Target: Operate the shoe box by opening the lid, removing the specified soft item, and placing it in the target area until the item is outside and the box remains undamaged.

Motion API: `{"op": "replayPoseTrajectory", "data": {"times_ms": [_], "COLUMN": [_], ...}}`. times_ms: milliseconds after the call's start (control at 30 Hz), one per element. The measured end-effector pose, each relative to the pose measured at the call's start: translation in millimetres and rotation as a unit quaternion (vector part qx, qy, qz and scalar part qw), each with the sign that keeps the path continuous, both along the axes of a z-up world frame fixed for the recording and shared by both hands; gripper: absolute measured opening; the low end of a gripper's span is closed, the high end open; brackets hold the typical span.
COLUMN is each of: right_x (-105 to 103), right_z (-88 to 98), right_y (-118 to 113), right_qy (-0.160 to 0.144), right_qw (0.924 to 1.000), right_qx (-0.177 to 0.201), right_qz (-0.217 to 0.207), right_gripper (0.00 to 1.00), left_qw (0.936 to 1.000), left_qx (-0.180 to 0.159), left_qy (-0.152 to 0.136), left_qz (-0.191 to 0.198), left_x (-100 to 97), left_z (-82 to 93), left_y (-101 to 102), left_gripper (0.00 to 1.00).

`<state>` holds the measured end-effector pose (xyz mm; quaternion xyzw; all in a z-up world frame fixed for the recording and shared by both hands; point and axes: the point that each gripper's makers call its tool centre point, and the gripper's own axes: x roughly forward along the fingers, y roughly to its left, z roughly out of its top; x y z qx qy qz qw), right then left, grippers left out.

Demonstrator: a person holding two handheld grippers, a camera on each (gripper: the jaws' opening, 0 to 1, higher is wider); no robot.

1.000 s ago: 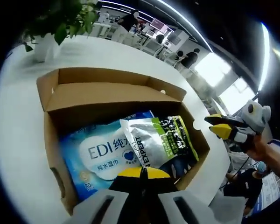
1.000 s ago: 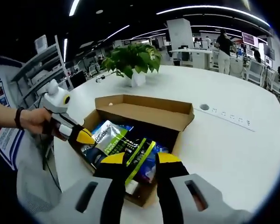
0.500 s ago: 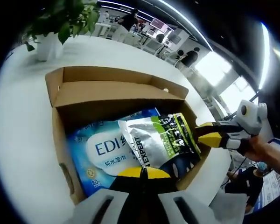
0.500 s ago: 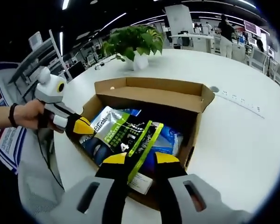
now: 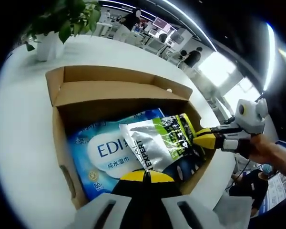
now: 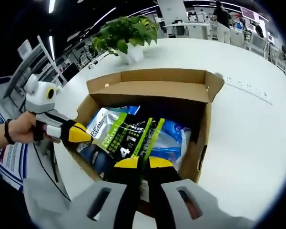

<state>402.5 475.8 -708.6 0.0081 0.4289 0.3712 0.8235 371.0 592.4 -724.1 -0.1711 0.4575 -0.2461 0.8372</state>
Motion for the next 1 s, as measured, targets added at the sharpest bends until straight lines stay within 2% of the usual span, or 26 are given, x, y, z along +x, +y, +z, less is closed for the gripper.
{"op": "replayPoseTrajectory", "data": {"times_ms": [400,767,1000], "right_x": [1.9,13.7,18.6], "right_z": [1.7,22.6,32.8], "right_y": [2.1,-17.7,-35.3], "right_qy": [0.001,-0.009,-0.018], "right_qw": [0.9998,0.9987,0.9977], "right_qx": [0.014,0.033,0.037], "right_qz": [-0.011,-0.038,-0.053], "right_gripper": [0.0,0.0,0.0], "left_qw": [1.0,0.9989,0.9975], "left_qx": [0.002,0.011,0.014], "left_qy": [-0.005,-0.036,-0.054], "left_qz": [0.001,-0.026,-0.044], "left_x": [-0.8,13.6,20.1], "left_z": [4.0,34.3,51.9], "left_y": [-1.3,-18.0,-35.6], "left_gripper": [0.0,0.0,0.0]}}
